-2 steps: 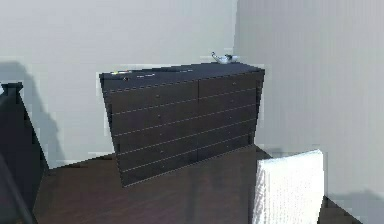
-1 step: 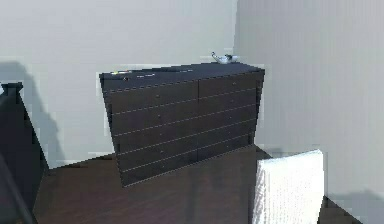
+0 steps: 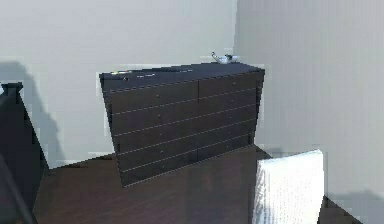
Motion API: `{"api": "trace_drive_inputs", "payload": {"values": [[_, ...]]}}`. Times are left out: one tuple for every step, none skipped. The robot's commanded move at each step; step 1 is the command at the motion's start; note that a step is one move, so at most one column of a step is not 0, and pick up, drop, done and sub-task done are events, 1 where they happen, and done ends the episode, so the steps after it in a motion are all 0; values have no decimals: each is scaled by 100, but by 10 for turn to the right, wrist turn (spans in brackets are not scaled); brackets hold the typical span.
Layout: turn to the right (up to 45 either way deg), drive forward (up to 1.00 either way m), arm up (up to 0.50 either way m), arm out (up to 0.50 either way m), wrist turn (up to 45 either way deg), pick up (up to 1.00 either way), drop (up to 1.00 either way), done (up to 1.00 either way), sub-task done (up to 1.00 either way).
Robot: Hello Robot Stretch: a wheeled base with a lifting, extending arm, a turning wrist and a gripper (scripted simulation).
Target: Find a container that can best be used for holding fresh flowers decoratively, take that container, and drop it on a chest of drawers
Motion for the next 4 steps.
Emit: {"api": "trace_drive_inputs", "payload": {"values": [[0, 0, 0, 38, 0, 0, 0, 0, 0], [0, 0, 0, 0, 450, 0, 0, 0, 0], [0, 0, 0, 0, 450, 0, 0, 0, 0], [0, 0, 0, 0, 450, 0, 0, 0, 0]]}}
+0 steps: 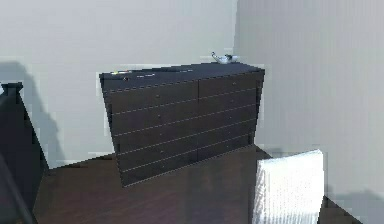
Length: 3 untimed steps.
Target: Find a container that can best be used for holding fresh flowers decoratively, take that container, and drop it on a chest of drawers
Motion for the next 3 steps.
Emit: {"api": "trace_drive_inputs", "payload": {"values": [[0, 0, 0, 0, 360, 0, 0, 0, 0], [0, 0, -30, 0, 0, 0, 0, 0, 0], [0, 0, 0, 0, 0, 100, 0, 0, 0]]}}
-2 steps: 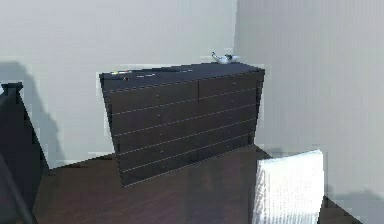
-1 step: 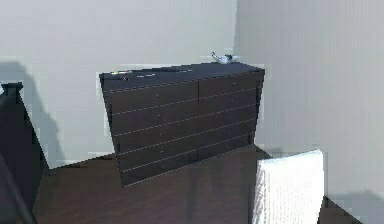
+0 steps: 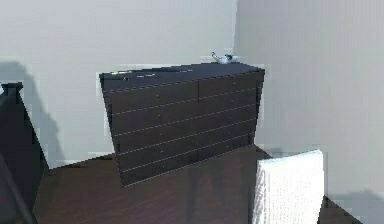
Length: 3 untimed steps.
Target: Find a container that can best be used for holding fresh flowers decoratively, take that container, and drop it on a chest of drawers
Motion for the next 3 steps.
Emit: {"api": "trace_drive_inputs", "payload": {"values": [[0, 0, 10, 0, 0, 0, 0, 0, 0], [0, 0, 24, 0, 0, 0, 0, 0, 0], [0, 0, 0, 0, -450, 0, 0, 0, 0]]}}
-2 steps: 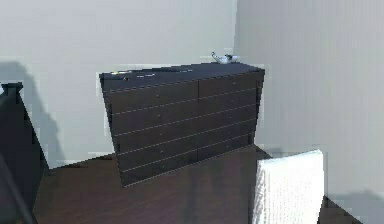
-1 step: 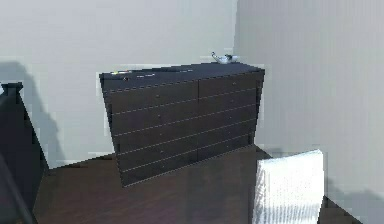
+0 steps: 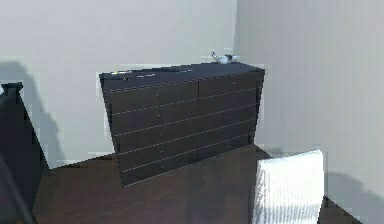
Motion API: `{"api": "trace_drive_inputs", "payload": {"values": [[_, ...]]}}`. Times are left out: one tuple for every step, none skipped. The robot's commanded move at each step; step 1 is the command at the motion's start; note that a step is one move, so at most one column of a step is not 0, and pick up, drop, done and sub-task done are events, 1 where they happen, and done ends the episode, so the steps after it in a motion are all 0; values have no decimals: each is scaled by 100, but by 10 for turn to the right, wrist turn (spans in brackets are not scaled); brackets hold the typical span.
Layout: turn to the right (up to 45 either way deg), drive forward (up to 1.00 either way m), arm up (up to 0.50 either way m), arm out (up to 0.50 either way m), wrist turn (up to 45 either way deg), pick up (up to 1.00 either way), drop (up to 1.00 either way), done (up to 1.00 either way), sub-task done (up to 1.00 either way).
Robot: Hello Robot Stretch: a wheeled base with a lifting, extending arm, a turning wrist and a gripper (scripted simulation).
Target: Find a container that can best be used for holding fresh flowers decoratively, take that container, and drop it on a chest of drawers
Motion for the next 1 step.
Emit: {"api": "trace_drive_inputs", "payload": {"values": [[0, 0, 0, 0, -450, 0, 0, 0, 0]]}}
